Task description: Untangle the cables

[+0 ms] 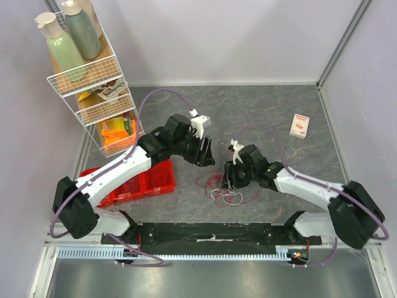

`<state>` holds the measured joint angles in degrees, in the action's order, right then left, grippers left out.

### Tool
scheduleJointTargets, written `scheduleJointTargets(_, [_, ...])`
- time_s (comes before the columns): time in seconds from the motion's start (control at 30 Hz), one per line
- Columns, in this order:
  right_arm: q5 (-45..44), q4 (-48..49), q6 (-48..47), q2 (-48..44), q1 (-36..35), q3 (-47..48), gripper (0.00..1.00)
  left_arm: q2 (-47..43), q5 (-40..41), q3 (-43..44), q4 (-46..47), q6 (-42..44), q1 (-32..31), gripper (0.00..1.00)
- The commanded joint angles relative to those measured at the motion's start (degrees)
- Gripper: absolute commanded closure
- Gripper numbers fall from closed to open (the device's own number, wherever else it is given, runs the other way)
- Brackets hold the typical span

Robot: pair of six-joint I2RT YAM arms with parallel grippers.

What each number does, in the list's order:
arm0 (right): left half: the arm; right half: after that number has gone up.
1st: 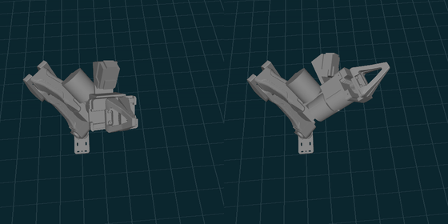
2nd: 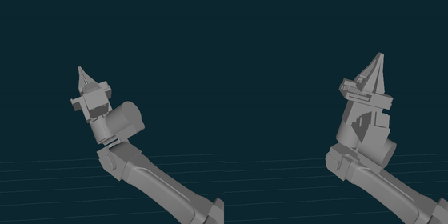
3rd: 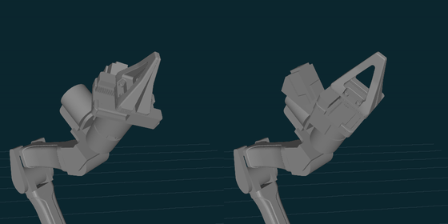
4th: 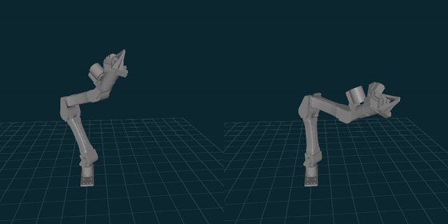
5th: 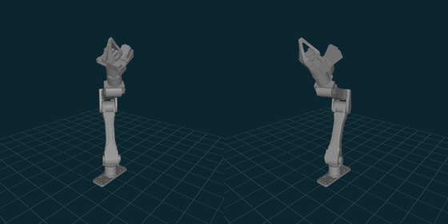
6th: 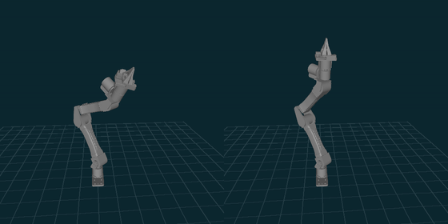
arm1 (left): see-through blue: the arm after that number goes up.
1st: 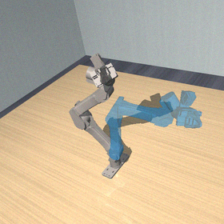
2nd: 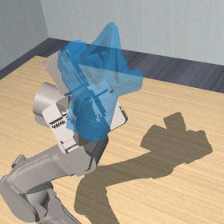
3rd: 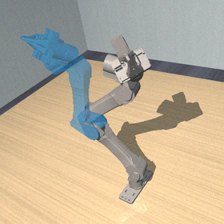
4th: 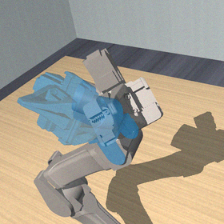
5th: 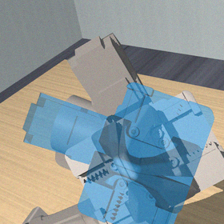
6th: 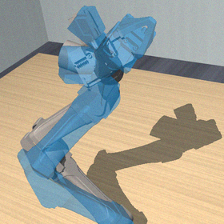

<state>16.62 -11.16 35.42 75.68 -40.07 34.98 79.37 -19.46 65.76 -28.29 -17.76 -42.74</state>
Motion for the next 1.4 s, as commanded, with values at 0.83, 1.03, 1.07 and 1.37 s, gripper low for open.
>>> scheduleJointTargets(0.83, [-0.2,0.9,-3.9,-16.4,0.3,-3.9,0.39,17.5,-4.2,1.2,1.0,0.0,-2.1,0.52])
scheduleJointTargets(1.03, [1.3,3.2,-3.7,-14.8,-3.0,-5.6,0.47,20.1,-5.4,1.3,1.9,-1.4,-2.0,0.52])
scheduleJointTargets(1.07, [1.7,3.5,-3.7,-14.6,-3.4,-6.0,0.48,21.0,-5.7,1.4,1.8,-1.7,-2.1,0.52])
scheduleJointTargets(1.37, [7.7,-0.2,-4.1,-17.9,-5.2,-1.2,0.81,25.3,-0.2,2.2,1.1,-2.5,-2.1,0.53])
